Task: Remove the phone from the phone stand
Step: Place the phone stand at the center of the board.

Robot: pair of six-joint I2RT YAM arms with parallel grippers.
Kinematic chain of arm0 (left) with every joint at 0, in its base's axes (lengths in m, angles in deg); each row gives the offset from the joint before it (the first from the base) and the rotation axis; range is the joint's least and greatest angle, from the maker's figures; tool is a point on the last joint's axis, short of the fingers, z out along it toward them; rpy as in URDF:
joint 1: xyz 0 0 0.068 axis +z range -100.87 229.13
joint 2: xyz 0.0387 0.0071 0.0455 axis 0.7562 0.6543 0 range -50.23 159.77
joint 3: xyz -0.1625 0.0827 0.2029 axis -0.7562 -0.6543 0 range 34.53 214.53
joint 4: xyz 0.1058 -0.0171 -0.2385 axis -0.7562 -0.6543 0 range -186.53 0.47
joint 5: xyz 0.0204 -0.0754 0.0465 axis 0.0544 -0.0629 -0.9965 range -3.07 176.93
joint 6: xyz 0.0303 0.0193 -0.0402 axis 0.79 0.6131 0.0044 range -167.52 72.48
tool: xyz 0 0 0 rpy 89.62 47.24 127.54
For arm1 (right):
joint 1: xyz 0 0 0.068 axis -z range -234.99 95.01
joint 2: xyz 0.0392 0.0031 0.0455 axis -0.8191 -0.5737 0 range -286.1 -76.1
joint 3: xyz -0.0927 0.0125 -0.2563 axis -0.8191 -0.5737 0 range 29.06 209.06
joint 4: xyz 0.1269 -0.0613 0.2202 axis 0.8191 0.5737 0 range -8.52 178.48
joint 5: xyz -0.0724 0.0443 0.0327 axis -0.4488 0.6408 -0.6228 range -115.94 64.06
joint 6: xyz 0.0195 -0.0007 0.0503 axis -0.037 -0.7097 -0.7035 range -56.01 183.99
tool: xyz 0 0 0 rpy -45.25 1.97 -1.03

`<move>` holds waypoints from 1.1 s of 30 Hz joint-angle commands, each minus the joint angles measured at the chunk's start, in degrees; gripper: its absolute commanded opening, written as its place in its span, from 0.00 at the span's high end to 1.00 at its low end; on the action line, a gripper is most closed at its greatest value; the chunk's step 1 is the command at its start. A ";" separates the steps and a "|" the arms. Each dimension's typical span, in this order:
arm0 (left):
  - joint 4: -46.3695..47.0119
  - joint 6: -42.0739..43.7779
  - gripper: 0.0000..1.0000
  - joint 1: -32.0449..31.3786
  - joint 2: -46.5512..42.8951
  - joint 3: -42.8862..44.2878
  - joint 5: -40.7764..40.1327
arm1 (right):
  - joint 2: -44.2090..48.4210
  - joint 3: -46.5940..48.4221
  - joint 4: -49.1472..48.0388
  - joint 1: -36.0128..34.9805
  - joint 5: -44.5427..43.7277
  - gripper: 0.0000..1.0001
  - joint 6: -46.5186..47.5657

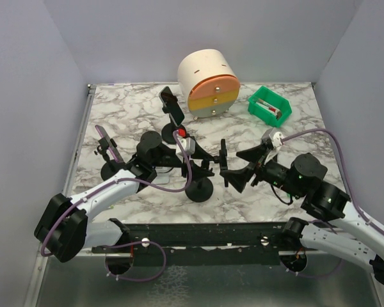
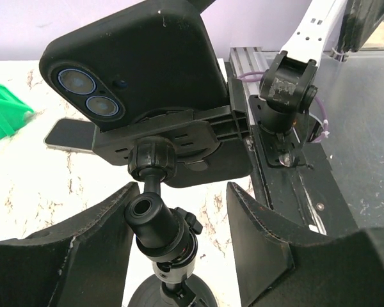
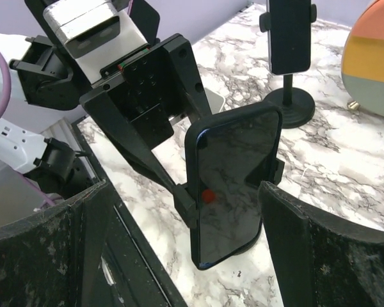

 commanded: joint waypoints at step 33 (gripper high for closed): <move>1.14 3.94 1.00 -2.13 -9.19 -0.91 11.91 | -5.22 1.68 -4.03 0.13 19.20 0.01 7.35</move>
